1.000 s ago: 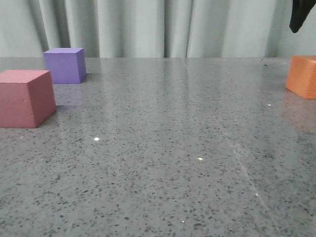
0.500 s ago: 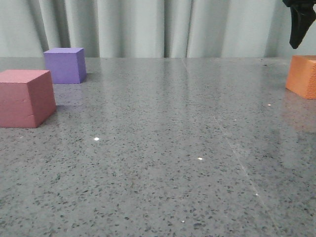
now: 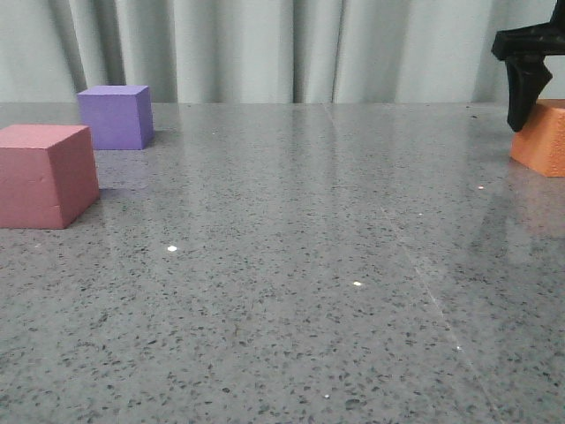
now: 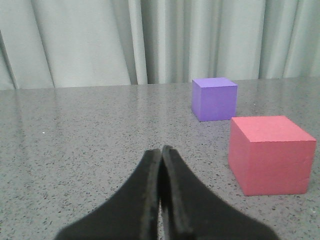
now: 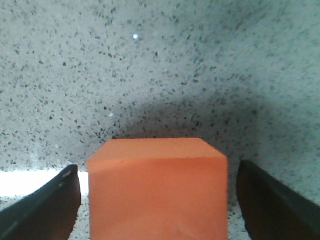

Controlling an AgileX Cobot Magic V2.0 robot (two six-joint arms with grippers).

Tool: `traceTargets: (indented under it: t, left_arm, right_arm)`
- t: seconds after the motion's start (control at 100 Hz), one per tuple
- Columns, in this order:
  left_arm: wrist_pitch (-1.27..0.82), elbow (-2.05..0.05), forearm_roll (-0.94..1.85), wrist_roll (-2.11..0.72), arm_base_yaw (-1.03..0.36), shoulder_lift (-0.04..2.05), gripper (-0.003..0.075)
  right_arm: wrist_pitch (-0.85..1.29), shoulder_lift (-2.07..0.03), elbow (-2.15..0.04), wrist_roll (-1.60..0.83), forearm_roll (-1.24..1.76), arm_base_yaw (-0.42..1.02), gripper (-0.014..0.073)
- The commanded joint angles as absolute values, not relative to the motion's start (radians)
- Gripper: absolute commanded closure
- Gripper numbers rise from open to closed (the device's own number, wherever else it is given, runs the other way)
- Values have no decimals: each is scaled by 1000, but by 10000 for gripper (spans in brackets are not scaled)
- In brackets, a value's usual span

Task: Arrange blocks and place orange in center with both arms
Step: 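Lower the right gripper over the orange cube and close on it, then lift the orange cube and carry it toward the table center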

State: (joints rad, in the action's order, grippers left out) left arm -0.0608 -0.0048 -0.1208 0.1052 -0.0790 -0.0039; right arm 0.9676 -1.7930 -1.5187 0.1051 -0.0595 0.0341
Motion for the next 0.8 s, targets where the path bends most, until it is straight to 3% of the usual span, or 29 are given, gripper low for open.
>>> traceTargets:
  t: [0.0, 0.13, 0.28, 0.35, 0.79]
  left_arm:
    - [22, 48, -114, 106, -77, -37, 739]
    - [22, 48, -114, 106, -77, -37, 739]
    - [22, 48, -114, 106, -77, -37, 739]
    - [22, 48, -114, 106, -77, -37, 739]
    - [22, 48, -114, 106, -77, -37, 739]
  right_arm:
    - [954, -1761, -1551, 93, -54, 27, -30]
    - [967, -1776, -1551, 93, -54, 27, 29]
    - [977, -1786, -1551, 93, -54, 27, 278]
    - [976, -1785, -1551, 93, -54, 27, 346]
    - [1090, -1699, -1708, 94, 96, 47, 347]
